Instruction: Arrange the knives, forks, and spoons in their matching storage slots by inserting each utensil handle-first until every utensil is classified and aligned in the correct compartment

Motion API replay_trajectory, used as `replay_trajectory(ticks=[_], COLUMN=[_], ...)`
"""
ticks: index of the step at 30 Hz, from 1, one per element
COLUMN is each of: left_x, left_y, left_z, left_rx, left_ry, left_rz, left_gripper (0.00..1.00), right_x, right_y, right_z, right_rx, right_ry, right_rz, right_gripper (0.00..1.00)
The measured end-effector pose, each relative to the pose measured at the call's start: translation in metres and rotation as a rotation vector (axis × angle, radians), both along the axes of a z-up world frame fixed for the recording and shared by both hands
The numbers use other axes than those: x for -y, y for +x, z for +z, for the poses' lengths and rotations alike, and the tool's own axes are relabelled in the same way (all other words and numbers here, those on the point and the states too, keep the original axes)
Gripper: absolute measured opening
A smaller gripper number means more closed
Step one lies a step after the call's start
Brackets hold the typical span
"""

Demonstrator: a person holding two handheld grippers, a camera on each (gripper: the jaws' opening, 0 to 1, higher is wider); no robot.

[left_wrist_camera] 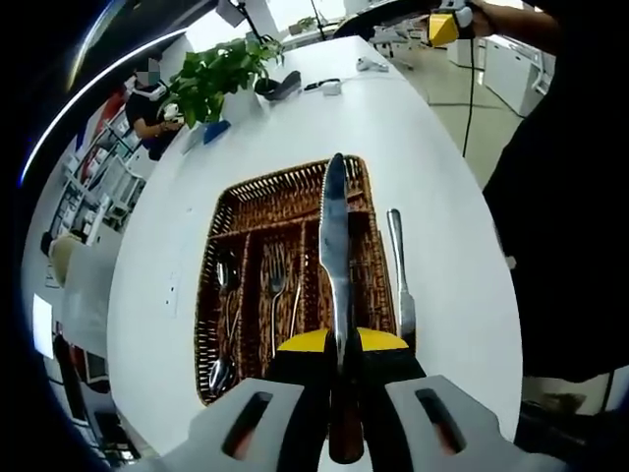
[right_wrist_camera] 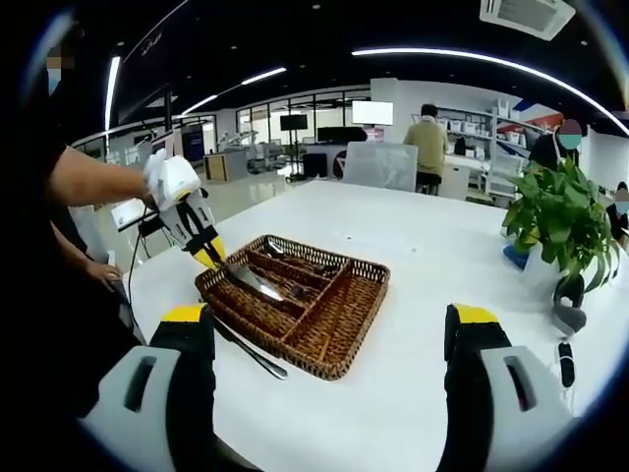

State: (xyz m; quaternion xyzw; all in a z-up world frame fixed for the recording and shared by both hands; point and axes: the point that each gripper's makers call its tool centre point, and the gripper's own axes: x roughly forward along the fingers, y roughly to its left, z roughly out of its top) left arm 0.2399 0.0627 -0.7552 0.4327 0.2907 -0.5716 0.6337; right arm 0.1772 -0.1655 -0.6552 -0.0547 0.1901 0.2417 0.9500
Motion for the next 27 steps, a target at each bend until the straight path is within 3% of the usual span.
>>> replay_trajectory(ticks=[7, 27], left_x=[0.001, -0.006], left_y=[0.01, 0.031], left_z=[-0.001, 0.002], left_rx=[-0.022, -0.007], left_ry=[-0.005, 0.002], left_rz=[0.031, 0.031], left_gripper=[0.06, 0.06], right_x=[0.002, 0.004], right_y=[0.004, 0.011], right_z=[0.001, -0.003], right_rx=[0.004, 0.001], right_ry=[-0.002, 0.001], right_rz=[-0.007, -0.032], right_gripper=[1.0, 1.0])
